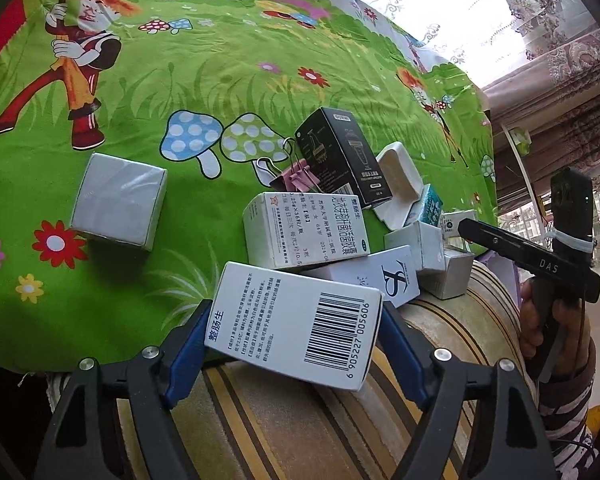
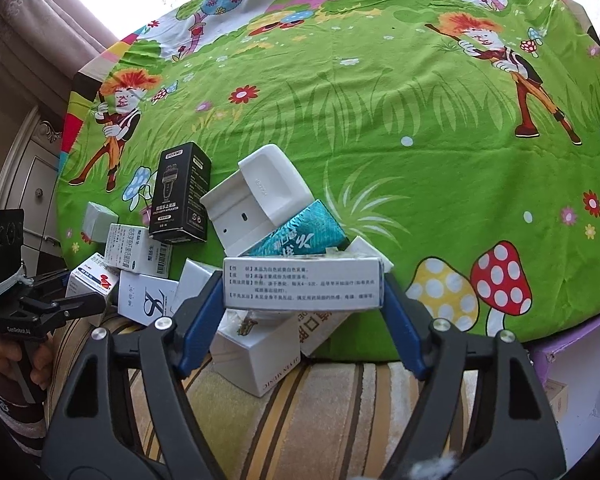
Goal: Organize rigid objects
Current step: 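Grasp a white barcode box with left tool while right tool grasps a long white box, then carry both boxes over the purple storage box and open both tools to drop them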
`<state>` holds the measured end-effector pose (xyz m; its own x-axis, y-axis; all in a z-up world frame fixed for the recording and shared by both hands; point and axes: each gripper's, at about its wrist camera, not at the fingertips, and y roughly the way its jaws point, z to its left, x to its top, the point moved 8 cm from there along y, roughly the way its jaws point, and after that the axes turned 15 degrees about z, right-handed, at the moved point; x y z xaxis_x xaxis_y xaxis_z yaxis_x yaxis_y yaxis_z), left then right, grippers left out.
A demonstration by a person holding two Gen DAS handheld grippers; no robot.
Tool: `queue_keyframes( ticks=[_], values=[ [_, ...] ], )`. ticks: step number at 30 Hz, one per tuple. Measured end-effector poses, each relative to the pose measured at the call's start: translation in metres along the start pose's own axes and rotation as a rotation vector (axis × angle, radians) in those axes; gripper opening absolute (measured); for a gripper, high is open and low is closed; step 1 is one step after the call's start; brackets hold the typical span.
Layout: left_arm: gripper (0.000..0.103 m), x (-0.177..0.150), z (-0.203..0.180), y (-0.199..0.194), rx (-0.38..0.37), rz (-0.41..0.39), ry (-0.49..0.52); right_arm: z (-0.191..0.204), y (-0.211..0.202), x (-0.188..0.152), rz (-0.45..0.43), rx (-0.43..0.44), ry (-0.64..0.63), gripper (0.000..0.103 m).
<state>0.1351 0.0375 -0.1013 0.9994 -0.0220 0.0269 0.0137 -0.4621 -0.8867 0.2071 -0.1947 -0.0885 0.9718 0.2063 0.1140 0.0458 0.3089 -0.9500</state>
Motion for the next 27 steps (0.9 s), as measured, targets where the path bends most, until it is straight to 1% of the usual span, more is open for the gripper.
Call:
queue_keyframes(
  ticks=[2, 6, 9, 13, 19, 24, 27],
  values=[
    [0.08, -0.004, -0.002, -0.005, 0.0, -0.019, -0.006, -0.003, -0.004, -0.003, -0.014, 0.009, 0.01, 0.078],
    [0.08, -0.012, -0.005, -0.016, 0.028, -0.067, -0.019, -0.004, -0.015, -0.012, -0.043, 0.012, 0.014, 0.078],
    [0.08, -0.02, -0.012, -0.026, 0.026, -0.11, -0.024, -0.006, -0.024, -0.022, -0.071, -0.006, 0.02, 0.078],
    [0.08, -0.03, -0.028, -0.03, -0.001, -0.144, -0.027, -0.006, -0.039, -0.039, -0.115, -0.025, 0.017, 0.078],
    [0.08, -0.042, -0.06, -0.033, 0.007, -0.193, -0.013, -0.004, -0.062, -0.07, -0.181, -0.055, 0.001, 0.078],
    [0.08, -0.047, -0.095, -0.033, 0.012, -0.238, 0.027, -0.007, -0.077, -0.091, -0.226, -0.118, -0.001, 0.078],
    [0.08, -0.049, -0.112, -0.031, 0.005, -0.245, 0.044, -0.01, -0.084, -0.103, -0.244, -0.155, -0.002, 0.078]
  ],
)
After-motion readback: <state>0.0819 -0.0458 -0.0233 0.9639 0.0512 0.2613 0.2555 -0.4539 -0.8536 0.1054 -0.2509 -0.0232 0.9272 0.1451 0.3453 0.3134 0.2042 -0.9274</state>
